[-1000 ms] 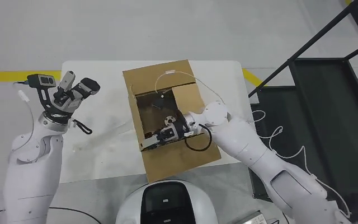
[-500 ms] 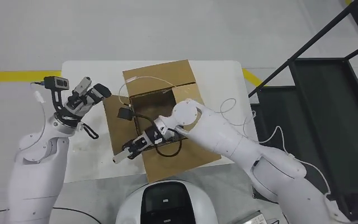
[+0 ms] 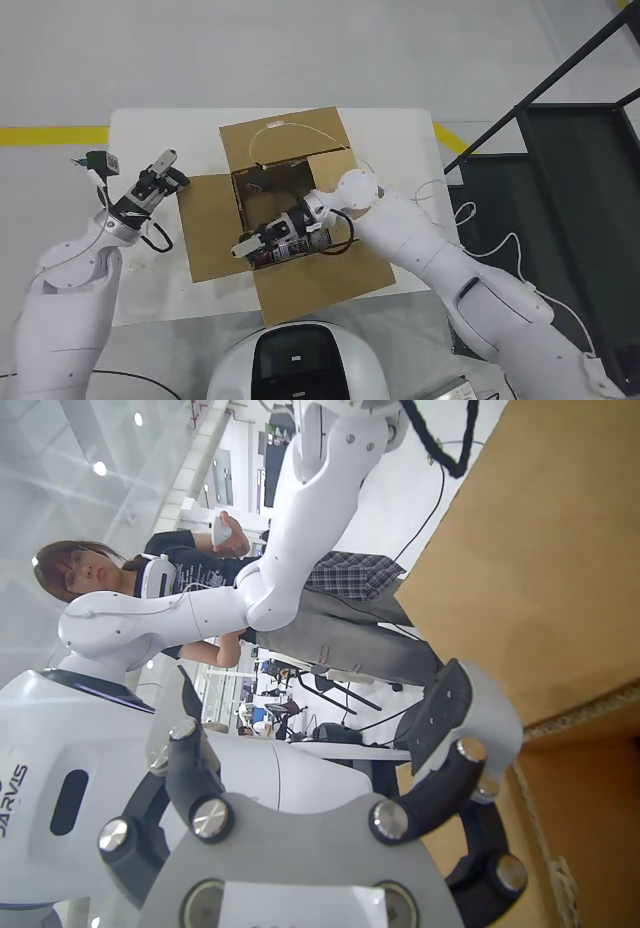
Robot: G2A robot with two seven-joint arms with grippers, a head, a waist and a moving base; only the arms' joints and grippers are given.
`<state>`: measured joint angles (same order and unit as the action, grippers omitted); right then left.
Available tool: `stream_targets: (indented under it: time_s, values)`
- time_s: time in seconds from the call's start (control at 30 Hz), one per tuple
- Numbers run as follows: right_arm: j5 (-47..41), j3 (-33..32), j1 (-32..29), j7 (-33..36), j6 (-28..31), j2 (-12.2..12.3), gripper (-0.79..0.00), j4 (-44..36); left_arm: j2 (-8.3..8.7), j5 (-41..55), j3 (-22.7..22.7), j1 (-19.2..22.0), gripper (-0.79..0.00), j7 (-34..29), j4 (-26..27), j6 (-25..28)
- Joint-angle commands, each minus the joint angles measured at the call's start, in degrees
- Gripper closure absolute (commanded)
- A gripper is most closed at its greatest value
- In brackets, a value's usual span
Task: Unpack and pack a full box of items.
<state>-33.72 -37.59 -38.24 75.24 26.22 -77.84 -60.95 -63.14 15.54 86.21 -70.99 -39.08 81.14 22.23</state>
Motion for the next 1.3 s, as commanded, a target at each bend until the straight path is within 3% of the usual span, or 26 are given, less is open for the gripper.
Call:
stream_targets:
  time_s: [0.0,0.23,0.43,1.0,1.27]
  values:
    - [-0.08,-3.86,-2.26,0.14,-0.49,1.70,-0.785,-1.61,0.07,-0.74,0.09,-0.05,-0.785,0.06,-0.67,-0.18]
    - [1.72,-17.35,-11.49,0.38,-3.87,7.19,-0.785,-10.88,-0.07,-4.65,-2.14,0.86,-0.785,0.47,-4.27,1.04]
    - [2.83,-25.76,-18.86,-0.15,-7.34,10.03,-0.785,-18.56,-0.58,-4.98,-5.32,3.01,-0.785,-0.28,-8.39,1.41]
    - [2.43,-34.52,-27.51,-2.40,-8.88,12.56,-0.785,-26.42,-2.94,-2.17,-15.63,11.68,-0.785,-5.83,-18.10,1.78]
    - [2.34,-34.36,-28.41,-2.66,-9.14,12.81,-0.785,-27.50,-2.29,-2.20,-12.81,11.89,-0.785,-5.46,-17.54,4.41]
